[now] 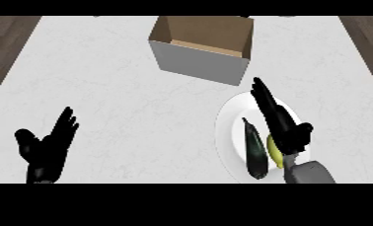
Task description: Pick the eggplant from the plate and place it in the cardboard box
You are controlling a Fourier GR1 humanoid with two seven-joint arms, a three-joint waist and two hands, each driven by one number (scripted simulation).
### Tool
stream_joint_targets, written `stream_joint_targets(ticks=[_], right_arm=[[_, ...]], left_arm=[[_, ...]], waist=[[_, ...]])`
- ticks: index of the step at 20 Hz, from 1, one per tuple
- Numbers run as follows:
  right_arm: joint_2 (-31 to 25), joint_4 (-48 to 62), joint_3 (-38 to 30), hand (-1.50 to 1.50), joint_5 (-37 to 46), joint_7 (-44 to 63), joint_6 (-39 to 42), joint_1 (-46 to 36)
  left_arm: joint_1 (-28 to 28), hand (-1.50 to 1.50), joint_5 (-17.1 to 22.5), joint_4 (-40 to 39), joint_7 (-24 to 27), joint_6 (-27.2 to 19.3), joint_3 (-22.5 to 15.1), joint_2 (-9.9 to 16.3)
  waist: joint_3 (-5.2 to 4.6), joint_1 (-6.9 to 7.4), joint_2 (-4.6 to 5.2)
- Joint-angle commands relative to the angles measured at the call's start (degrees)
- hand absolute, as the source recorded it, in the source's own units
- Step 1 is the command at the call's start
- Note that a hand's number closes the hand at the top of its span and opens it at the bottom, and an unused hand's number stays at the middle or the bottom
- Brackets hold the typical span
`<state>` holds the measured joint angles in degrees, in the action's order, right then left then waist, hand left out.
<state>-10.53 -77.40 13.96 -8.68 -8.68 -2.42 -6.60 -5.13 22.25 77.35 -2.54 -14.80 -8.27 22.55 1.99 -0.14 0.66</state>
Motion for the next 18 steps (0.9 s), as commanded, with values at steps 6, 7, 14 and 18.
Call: stream_joint_targets(ticks=[6, 7, 14, 18], right_arm=[[2.69, 4.51, -1.42, -1.50, 7.81, 15.85, -20.18, 8.25], [6.42, -7.03, -12.74, -1.50, 0.43, -0.10, -23.67, -0.02], [-14.70, 6.10, 11.17, -1.50, 40.57, 21.53, -27.95, 11.02], [-16.16, -2.78, 14.76, -1.50, 50.04, 36.49, -25.15, 7.78]], left_arm=[[11.79, 0.00, -9.36, 10.36, 5.01, 6.19, -7.55, 4.93], [7.25, 0.00, -6.14, 7.00, 3.01, 3.93, -5.27, 2.95], [13.81, 0.00, -10.61, 11.25, 3.82, 8.08, -11.22, 3.54], [14.46, 0.00, -10.85, 11.33, 2.22, 8.21, -12.06, 3.02]], waist=[[-2.28, -5.14, -1.20], [-0.79, -12.09, -7.14], [-2.78, -3.06, -1.40], [-2.87, -1.94, -1.70]])
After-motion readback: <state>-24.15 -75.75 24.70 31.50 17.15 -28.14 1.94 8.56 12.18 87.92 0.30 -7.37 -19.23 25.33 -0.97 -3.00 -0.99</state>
